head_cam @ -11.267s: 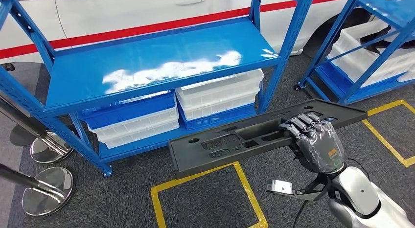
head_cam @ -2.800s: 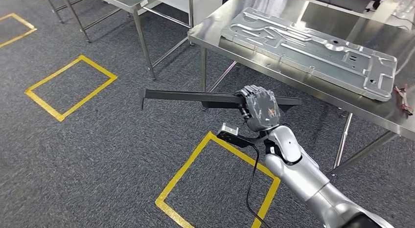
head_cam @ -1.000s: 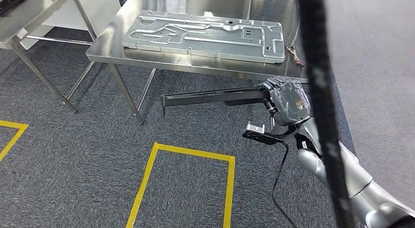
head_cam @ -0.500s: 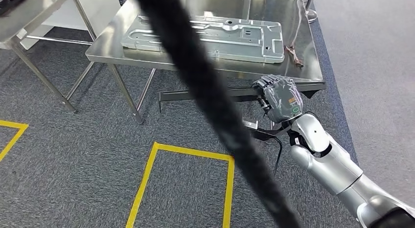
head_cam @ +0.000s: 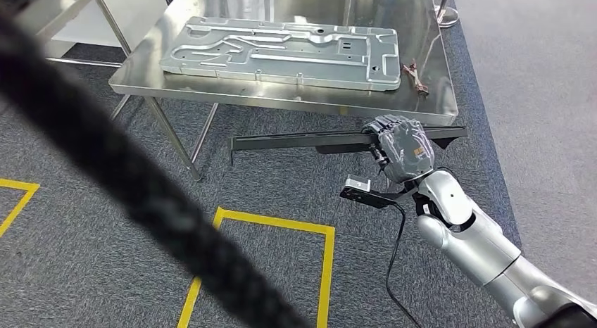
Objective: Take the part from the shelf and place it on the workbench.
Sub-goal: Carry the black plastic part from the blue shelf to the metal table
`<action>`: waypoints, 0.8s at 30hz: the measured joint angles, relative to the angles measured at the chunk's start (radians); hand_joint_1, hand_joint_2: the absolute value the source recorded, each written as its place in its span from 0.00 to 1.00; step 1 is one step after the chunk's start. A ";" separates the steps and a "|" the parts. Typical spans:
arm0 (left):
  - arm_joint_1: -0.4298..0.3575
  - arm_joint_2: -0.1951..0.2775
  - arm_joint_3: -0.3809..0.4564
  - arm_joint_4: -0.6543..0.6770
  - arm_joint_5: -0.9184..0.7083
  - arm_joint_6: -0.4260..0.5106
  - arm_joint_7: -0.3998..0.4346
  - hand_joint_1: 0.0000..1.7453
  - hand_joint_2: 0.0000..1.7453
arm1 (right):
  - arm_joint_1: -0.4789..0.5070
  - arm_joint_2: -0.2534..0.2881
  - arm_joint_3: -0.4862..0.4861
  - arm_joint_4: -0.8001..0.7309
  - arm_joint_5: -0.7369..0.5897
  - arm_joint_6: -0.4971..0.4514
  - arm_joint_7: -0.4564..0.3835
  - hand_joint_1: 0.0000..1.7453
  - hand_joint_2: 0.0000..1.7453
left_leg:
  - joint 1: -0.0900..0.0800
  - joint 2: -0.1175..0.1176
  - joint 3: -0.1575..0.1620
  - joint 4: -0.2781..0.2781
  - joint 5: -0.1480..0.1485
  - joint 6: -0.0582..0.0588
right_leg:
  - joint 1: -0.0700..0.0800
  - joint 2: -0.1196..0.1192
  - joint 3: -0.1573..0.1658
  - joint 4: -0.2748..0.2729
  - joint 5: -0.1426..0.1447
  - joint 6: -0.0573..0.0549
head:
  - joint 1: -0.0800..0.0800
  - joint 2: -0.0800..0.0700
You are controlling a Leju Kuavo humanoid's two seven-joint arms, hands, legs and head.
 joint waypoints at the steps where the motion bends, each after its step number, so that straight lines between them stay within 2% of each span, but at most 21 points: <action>1: -0.001 0.000 0.000 0.000 0.000 0.000 0.000 0.00 1.00 | 0.000 0.000 0.000 -0.001 0.001 0.000 0.000 1.00 1.00 | 0.001 -0.003 -0.015 0.035 -0.021 0.001 | 0.003 0.001 0.002 0.001 -0.002 -0.007 | 0.000 0.000; 2: -0.002 0.000 0.000 0.000 0.001 -0.001 -0.001 0.00 1.00 | 0.000 0.000 0.000 -0.002 0.003 -0.001 0.000 1.00 1.00 | 0.000 -0.007 -0.044 0.093 -0.051 0.004 | 0.008 0.002 0.004 0.001 -0.003 -0.014 | 0.000 0.000; 4: -0.006 0.000 0.000 0.000 0.002 -0.003 -0.001 0.00 1.00 | 0.002 0.000 0.001 -0.003 0.006 -0.001 0.000 1.00 1.00 | -0.008 -0.011 -0.125 0.238 -0.111 0.014 | 0.020 0.002 0.007 0.001 -0.007 -0.023 | 0.000 0.000; 5: -0.008 -0.001 0.000 0.000 0.003 -0.005 -0.001 0.00 1.00 | 0.003 0.000 0.001 -0.003 0.006 -0.001 0.000 1.00 1.00 | -0.013 -0.012 -0.157 0.289 -0.120 0.021 | 0.027 0.004 0.008 0.001 -0.009 -0.026 | 0.000 0.000; 6: -0.009 -0.001 0.000 0.000 0.003 -0.006 -0.001 0.00 1.00 | 0.005 0.000 0.001 -0.003 0.008 -0.001 0.000 1.00 1.00 | -0.018 -0.012 -0.173 0.304 -0.110 0.031 | 0.035 0.006 0.012 0.001 -0.012 -0.030 | 0.000 0.000; 7: -0.008 -0.002 0.000 0.000 0.003 -0.007 -0.001 0.00 1.00 | 0.005 0.000 0.002 -0.003 0.009 -0.001 0.000 1.00 1.00 | -0.025 -0.013 -0.168 0.278 -0.079 0.045 | 0.042 0.008 0.016 0.001 -0.014 -0.033 | 0.000 0.000; 9: -0.008 -0.004 0.000 0.000 0.004 -0.007 0.000 0.00 1.00 | 0.005 0.000 0.002 -0.005 0.011 -0.001 0.000 1.00 1.00 | -0.043 -0.019 -0.120 0.150 0.001 0.083 | 0.054 0.013 0.025 0.000 -0.018 -0.037 | 0.000 0.000; 10: -0.008 -0.005 0.000 0.000 0.004 -0.007 0.000 0.00 1.00 | 0.004 0.000 0.002 -0.006 0.012 -0.002 0.000 1.00 1.00 | -0.050 -0.020 -0.097 0.090 0.029 0.099 | 0.058 0.015 0.027 -0.001 -0.019 -0.038 | 0.000 0.000; 11: -0.007 -0.005 -0.001 0.000 0.004 -0.006 0.000 0.00 1.00 | 0.004 0.001 0.002 -0.007 0.013 -0.002 0.000 1.00 1.00 | -0.057 -0.019 -0.082 0.052 0.042 0.109 | 0.058 0.016 0.028 -0.002 -0.020 -0.035 | 0.000 0.000; 12: -0.007 -0.005 -0.001 0.000 0.004 -0.006 0.000 0.00 1.00 | 0.004 0.001 0.002 -0.007 0.013 -0.002 0.000 1.00 1.00 | -0.061 -0.018 -0.076 0.036 0.044 0.112 | 0.057 0.017 0.028 -0.005 -0.020 -0.031 | 0.000 0.000; 13: -0.007 -0.006 -0.001 0.000 0.004 -0.006 0.000 0.00 1.00 | 0.004 0.001 0.002 -0.007 0.014 -0.002 0.000 1.00 1.00 | -0.062 -0.014 -0.073 0.028 0.047 0.111 | 0.056 0.017 0.029 -0.009 -0.019 -0.026 | 0.000 0.000; 15: -0.008 -0.009 -0.001 0.000 0.004 -0.006 0.000 0.00 1.00 | 0.003 0.000 0.002 -0.008 0.015 -0.002 0.000 1.00 1.00 | -0.056 -0.013 -0.058 0.000 0.061 0.107 | 0.055 0.013 0.031 -0.010 -0.022 -0.015 | 0.000 0.000; 16: -0.007 -0.010 -0.001 0.000 0.004 -0.005 -0.001 0.00 1.00 | 0.000 0.000 0.002 -0.008 0.015 -0.002 0.000 1.00 1.00 | -0.052 -0.012 -0.049 -0.017 0.068 0.107 | 0.055 0.011 0.024 0.007 -0.034 -0.011 | 0.000 0.000; 17: -0.006 -0.012 -0.001 0.000 0.004 -0.005 -0.001 0.00 1.00 | -0.002 0.000 0.002 -0.008 0.015 -0.003 0.000 1.00 1.00 | -0.049 -0.011 -0.041 -0.030 0.074 0.107 | 0.055 0.009 0.007 0.043 -0.056 -0.006 | 0.000 0.000; 19: -0.005 -0.012 -0.001 0.000 0.004 -0.005 -0.001 0.00 1.00 | -0.005 0.000 0.002 -0.007 0.015 -0.003 0.000 1.00 1.00 | -0.049 -0.011 -0.035 -0.036 0.075 0.108 | 0.048 0.007 -0.053 0.158 -0.108 0.003 | 0.000 0.000; 20: -0.005 -0.012 -0.001 0.000 0.004 -0.005 -0.002 0.00 1.00 | -0.004 0.000 0.002 -0.005 0.015 -0.003 0.001 1.00 1.00 | -0.049 -0.011 -0.034 -0.035 0.074 0.107 | 0.044 0.006 -0.081 0.206 -0.122 0.008 | 0.000 0.000; 21: -0.005 -0.012 -0.001 0.000 0.004 -0.005 -0.002 0.00 1.00 | -0.003 0.000 0.002 -0.004 0.015 -0.003 0.001 1.00 1.00 | -0.049 -0.011 -0.032 -0.034 0.071 0.105 | 0.040 0.004 -0.095 0.226 -0.117 0.013 | 0.000 0.000; 22: -0.005 -0.012 -0.001 0.000 0.004 -0.005 -0.002 0.00 1.00 | -0.003 0.000 0.002 -0.002 0.015 -0.003 0.000 1.00 1.00 | -0.048 -0.011 -0.030 -0.033 0.067 0.102 | 0.035 0.002 -0.090 0.208 -0.094 0.018 | 0.000 0.000; 24: -0.004 -0.012 -0.001 0.000 0.004 -0.005 -0.002 0.00 1.00 | -0.005 0.000 0.002 -0.001 0.015 -0.003 0.000 1.00 1.00 | -0.045 -0.012 -0.024 -0.024 0.055 0.093 | 0.027 -0.008 -0.035 0.088 -0.023 0.026 | 0.001 0.000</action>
